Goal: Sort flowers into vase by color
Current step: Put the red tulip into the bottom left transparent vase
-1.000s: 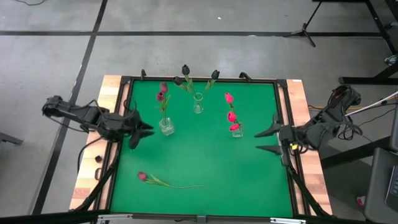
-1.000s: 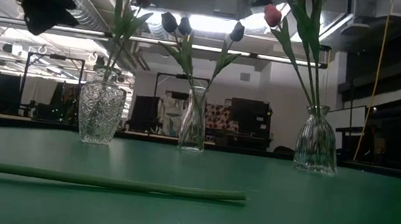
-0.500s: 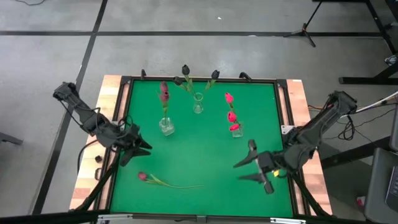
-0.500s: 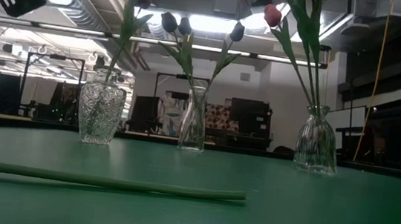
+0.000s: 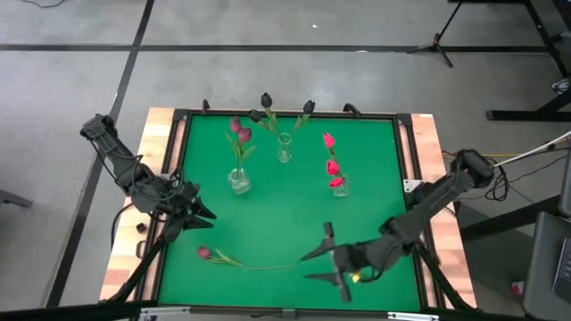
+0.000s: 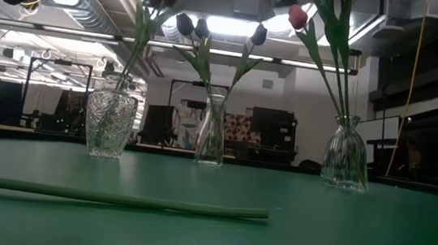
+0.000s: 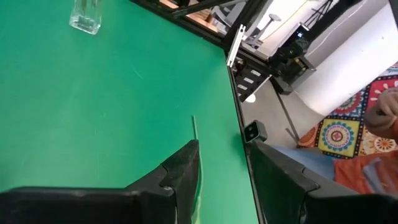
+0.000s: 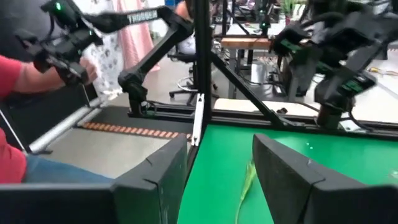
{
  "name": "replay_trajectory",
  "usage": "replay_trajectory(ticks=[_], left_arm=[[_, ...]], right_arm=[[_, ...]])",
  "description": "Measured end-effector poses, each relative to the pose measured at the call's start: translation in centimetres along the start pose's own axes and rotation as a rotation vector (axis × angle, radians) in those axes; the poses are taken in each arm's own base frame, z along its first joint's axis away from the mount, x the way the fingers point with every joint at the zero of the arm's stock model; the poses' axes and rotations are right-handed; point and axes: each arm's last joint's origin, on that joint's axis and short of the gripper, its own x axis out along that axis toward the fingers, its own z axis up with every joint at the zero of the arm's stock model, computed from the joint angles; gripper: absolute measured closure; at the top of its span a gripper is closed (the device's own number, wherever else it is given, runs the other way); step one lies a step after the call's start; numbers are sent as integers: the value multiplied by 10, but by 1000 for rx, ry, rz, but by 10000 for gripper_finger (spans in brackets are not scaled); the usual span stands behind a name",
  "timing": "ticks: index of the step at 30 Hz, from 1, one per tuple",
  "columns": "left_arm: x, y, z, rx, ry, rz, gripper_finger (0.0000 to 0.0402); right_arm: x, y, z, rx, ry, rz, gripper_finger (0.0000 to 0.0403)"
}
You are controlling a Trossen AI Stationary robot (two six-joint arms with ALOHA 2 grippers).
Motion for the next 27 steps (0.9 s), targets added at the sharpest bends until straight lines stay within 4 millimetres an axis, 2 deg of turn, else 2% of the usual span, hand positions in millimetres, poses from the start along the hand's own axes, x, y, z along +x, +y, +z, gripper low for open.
replay_trajectory(ticks=[3,13,22,27], left_arm=[[0,0,0,2,-3,4,261],[0,1,1,28,-34,36,261],[0,2,2,29,-68,71,261],[0,3,3,49,-86,93,261]], right_arm=[[19,7,0,-18,28,-9,221],[92,-4,-12,-27,78,-127,221],[153,-19,-46,-39,131,-188,221],[179,-32,-74,-59,188,-169,221]])
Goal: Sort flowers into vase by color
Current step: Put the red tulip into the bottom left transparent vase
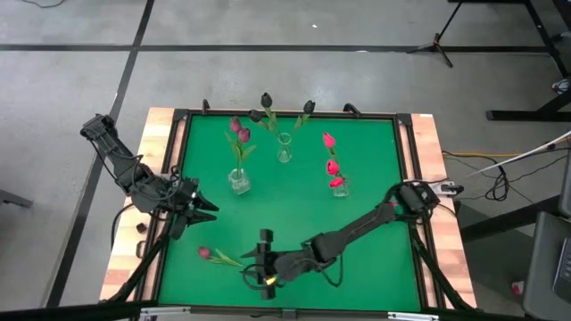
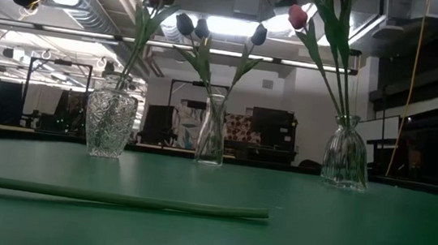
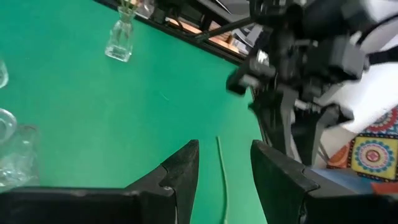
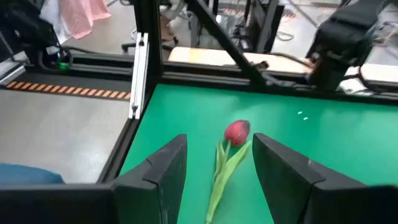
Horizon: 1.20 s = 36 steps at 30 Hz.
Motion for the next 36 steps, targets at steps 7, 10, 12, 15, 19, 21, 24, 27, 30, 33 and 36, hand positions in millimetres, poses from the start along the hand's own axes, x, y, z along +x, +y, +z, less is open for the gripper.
replay_trajectory(ticks=[7,10,12,15,19,21,24,27,30,33,36], left_arm=[[0,1,1,11,-36,42,261],[0,2,1,32,-48,57,261],[0,2,2,31,-56,64,261],[0,2,2,31,-58,67,261],[0,3,2,30,-78,90,261],[0,3,3,27,-99,114,261],[-1,4,4,24,-129,148,261],[-1,5,4,23,-151,173,261],[-1,5,5,23,-168,193,261],[-1,6,5,22,-175,199,261],[-1,5,5,19,-177,198,261]], right_arm=[[32,-10,-38,0,74,-10,221],[42,-13,-49,-12,82,6,221],[47,-16,-58,-13,101,29,221],[52,-17,-69,-21,139,64,218],[54,-18,-73,-22,150,102,192],[54,-19,-72,-25,148,96,173],[55,-22,-71,-21,133,83,150],[58,-24,-73,-22,124,79,140],[64,-24,-85,-12,128,67,141],[70,-23,-99,-5,123,66,146],[73,-22,-108,21,133,64,150]])
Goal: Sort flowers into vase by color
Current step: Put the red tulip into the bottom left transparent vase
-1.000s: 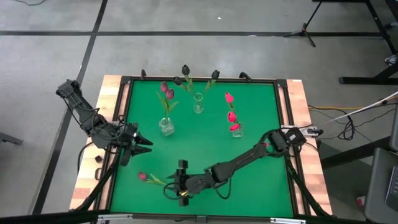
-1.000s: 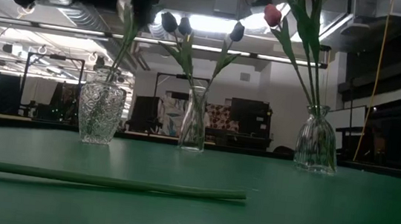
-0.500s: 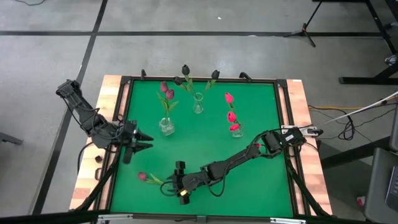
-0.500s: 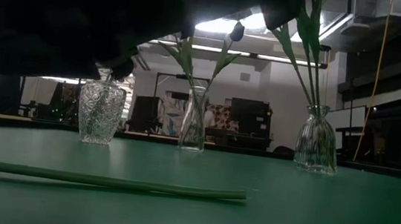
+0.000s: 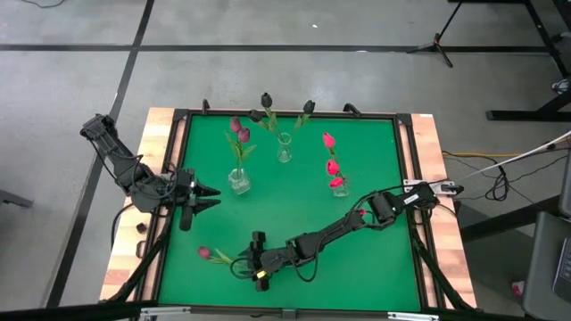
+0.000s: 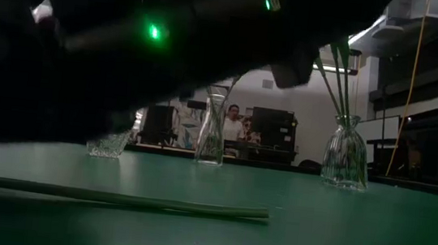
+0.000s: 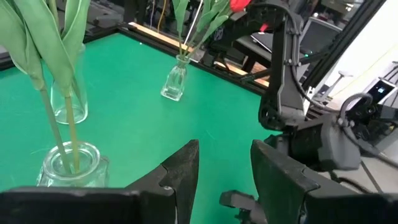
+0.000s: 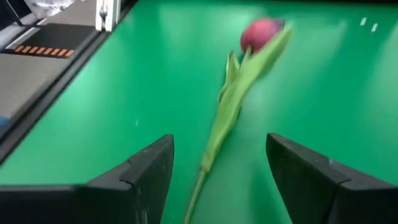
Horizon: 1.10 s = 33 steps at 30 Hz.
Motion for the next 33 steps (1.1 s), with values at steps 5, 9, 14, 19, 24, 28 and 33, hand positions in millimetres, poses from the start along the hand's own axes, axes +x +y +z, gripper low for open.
replay_trajectory(ticks=[5,9,14,19,24,28,33], left_arm=[[0,0,0,-1,0,0,261],[0,0,0,-1,0,0,261],[0,0,0,1,0,-1,261],[0,0,0,2,0,0,261],[0,0,0,2,0,-1,261],[0,0,0,2,0,-1,261],[0,0,0,1,0,-2,261]], right_arm=[[3,-1,-10,7,40,-28,152],[2,-1,-12,31,84,-71,177],[1,-3,-14,85,110,-103,248],[0,-5,-13,148,114,-122,342],[-1,-6,-13,166,113,-131,388],[-3,-6,-10,188,103,-155,382],[-9,-6,-1,201,109,-158,394]])
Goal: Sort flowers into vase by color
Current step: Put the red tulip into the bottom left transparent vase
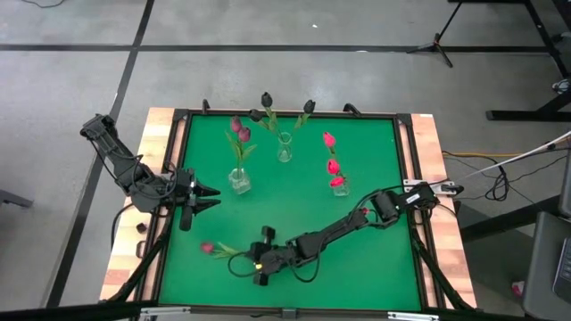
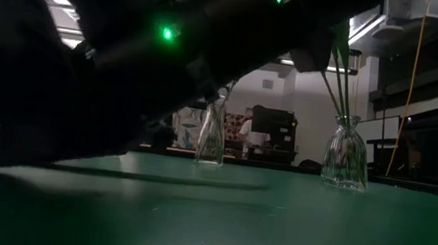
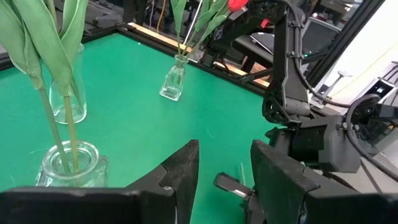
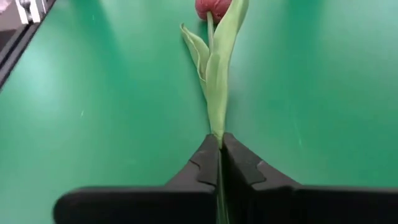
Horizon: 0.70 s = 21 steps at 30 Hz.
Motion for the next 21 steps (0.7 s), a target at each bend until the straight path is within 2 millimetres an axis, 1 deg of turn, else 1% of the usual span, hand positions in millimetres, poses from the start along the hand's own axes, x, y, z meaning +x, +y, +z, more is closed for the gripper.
replay_trajectory(ticks=[2,6,9,14,19,21], left_arm=[[0,0,0,-1,-1,0,261],[0,-1,1,-9,-6,-5,261],[0,-2,3,-18,-20,-16,261],[0,-5,7,-5,-51,-40,261],[-1,-8,11,9,-79,-67,261],[-1,-9,12,14,-84,-74,261]], right_arm=[[-6,0,8,11,-13,-16,391],[-25,1,34,16,-56,-42,398],[-39,0,49,-1,-77,-78,394],[-68,-4,73,-57,-69,-177,398],[-95,-12,86,-126,-7,-276,393],[-109,-13,92,-146,11,-304,395]])
